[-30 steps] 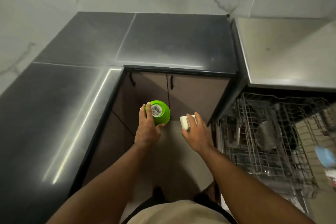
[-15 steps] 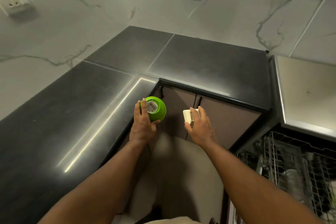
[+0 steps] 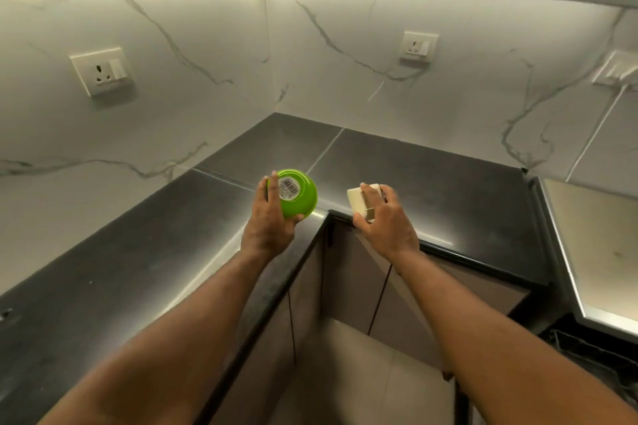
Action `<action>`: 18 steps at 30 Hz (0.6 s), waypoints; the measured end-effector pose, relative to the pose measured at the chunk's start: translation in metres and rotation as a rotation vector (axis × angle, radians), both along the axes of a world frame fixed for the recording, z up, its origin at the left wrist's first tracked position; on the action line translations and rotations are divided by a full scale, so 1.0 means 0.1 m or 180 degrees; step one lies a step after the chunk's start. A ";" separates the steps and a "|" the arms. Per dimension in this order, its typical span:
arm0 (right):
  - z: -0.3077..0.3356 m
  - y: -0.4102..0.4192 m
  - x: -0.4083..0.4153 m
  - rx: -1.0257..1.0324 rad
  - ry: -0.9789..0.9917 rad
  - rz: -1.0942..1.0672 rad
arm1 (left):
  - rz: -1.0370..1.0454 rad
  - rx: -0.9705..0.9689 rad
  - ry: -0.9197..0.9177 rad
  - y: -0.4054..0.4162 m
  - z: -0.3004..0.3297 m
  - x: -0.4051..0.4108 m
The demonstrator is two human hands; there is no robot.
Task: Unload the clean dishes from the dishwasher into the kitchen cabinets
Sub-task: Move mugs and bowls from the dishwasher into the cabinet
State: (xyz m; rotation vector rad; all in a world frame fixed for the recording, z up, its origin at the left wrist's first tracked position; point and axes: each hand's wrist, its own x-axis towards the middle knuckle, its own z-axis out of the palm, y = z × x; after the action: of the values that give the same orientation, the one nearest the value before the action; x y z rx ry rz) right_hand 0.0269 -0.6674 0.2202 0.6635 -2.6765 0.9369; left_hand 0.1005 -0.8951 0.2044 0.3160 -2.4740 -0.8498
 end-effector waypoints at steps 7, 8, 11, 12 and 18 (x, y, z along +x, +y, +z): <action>0.62 -0.24 -0.41 -0.0030 0.0411 0.0128 | -0.0136 -0.0014 0.0345 -0.28 0.62 -0.49; 0.65 -0.25 -0.42 -0.0030 0.0425 0.0128 | -0.0122 -0.0020 0.0342 -0.29 0.65 -0.49; 0.92 -0.28 -0.67 0.0127 0.0586 0.0140 | -0.0196 -0.0137 0.0524 -0.35 0.93 -0.72; 1.08 -0.29 -0.82 0.0156 0.0667 0.0160 | -0.0205 -0.0220 0.0651 -0.37 1.10 -0.86; 1.76 -0.31 -1.46 0.0101 0.1111 0.0163 | -0.0066 -0.0481 0.0819 -0.55 1.71 -1.46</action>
State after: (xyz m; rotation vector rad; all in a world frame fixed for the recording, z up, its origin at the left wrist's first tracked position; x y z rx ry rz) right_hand -0.1188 -0.6981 0.3966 0.8221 -2.3793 0.7145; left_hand -0.0456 -0.9503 0.3749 0.1195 -2.2872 -0.6614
